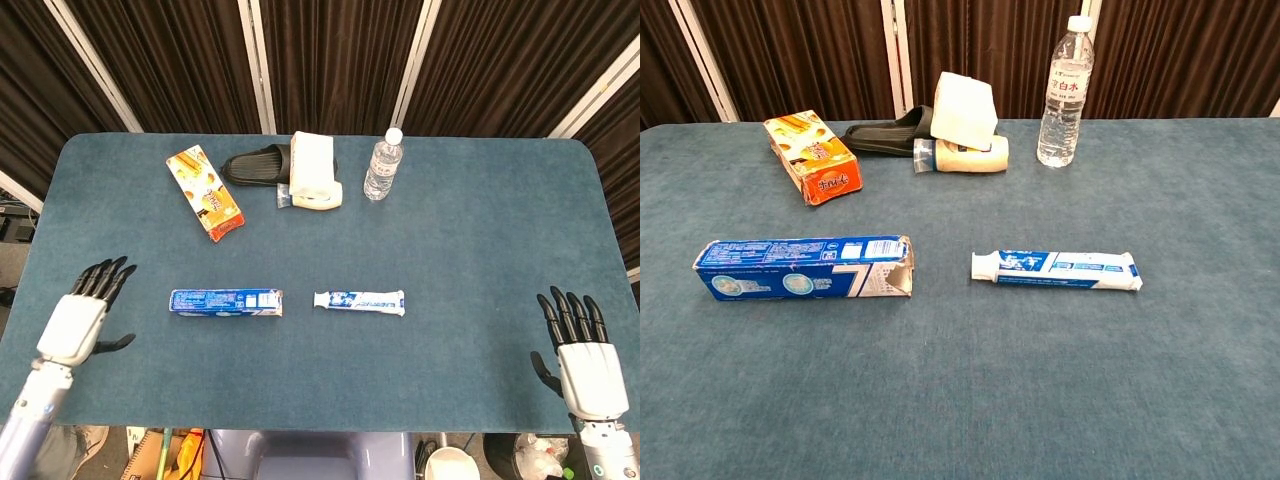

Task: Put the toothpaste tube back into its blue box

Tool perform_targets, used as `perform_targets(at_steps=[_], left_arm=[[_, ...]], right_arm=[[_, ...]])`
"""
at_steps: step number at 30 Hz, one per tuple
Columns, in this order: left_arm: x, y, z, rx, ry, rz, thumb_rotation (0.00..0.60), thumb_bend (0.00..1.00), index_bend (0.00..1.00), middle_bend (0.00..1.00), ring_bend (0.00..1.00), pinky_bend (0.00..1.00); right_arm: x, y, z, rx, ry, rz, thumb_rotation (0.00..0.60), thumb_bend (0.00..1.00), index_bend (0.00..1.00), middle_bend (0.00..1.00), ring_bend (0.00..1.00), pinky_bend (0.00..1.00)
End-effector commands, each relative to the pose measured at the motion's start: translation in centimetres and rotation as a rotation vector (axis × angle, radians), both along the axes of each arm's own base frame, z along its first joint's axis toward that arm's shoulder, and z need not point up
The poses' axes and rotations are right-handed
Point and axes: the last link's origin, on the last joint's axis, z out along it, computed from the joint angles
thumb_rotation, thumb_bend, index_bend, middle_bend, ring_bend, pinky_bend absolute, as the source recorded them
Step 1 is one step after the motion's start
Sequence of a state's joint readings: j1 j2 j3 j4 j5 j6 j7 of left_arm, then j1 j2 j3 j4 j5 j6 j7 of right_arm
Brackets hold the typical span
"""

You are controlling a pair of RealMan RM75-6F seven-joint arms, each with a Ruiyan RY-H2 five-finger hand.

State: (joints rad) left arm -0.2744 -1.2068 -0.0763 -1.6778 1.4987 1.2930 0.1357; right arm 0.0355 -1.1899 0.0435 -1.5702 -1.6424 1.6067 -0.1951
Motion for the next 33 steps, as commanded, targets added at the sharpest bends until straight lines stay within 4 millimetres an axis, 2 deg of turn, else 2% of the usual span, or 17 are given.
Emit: perform_targets(at_steps=[1, 7, 15, 23, 33], left_arm=[[3.4, 3.2, -1.8, -0.067, 0.009, 0.007, 0.600, 0.07, 0.01, 0.01, 0.03, 0.12], [7.0, 6.1, -5.2, -0.139, 0.053, 0.022, 0.600, 0.12, 0.08, 0.16, 0.19, 0.30], [9.5, 7.2, -9.4, -0.217, 0.114, 0.066, 0.600, 0.13, 0.11, 0.20, 0.22, 0.31], [10.8, 7.2, -11.9, -0.251, 0.160, 0.076, 0.600, 0.13, 0.13, 0.23, 0.23, 0.31], [11.1, 7.2, -14.2, -0.263, 0.172, 0.075, 0.600, 0.20, 0.24, 0.39, 0.38, 0.44]], right_arm=[[0.0, 0.0, 0.1, 0.000, -0.005, -0.002, 0.600, 0.32, 0.00, 0.00, 0.00, 0.00], [0.0, 0.0, 0.2, 0.003, -0.021, -0.001, 0.600, 0.32, 0.00, 0.00, 0.00, 0.00], [0.0, 0.0, 0.2, 0.004, -0.035, -0.003, 0.600, 0.32, 0.00, 0.00, 0.00, 0.00], [0.1, 0.0, 0.2, 0.009, -0.042, -0.002, 0.600, 0.32, 0.00, 0.00, 0.00, 0.00], [0.1, -0.1, 0.2, 0.008, -0.049, -0.005, 0.600, 0.32, 0.00, 0.00, 0.00, 0.00]])
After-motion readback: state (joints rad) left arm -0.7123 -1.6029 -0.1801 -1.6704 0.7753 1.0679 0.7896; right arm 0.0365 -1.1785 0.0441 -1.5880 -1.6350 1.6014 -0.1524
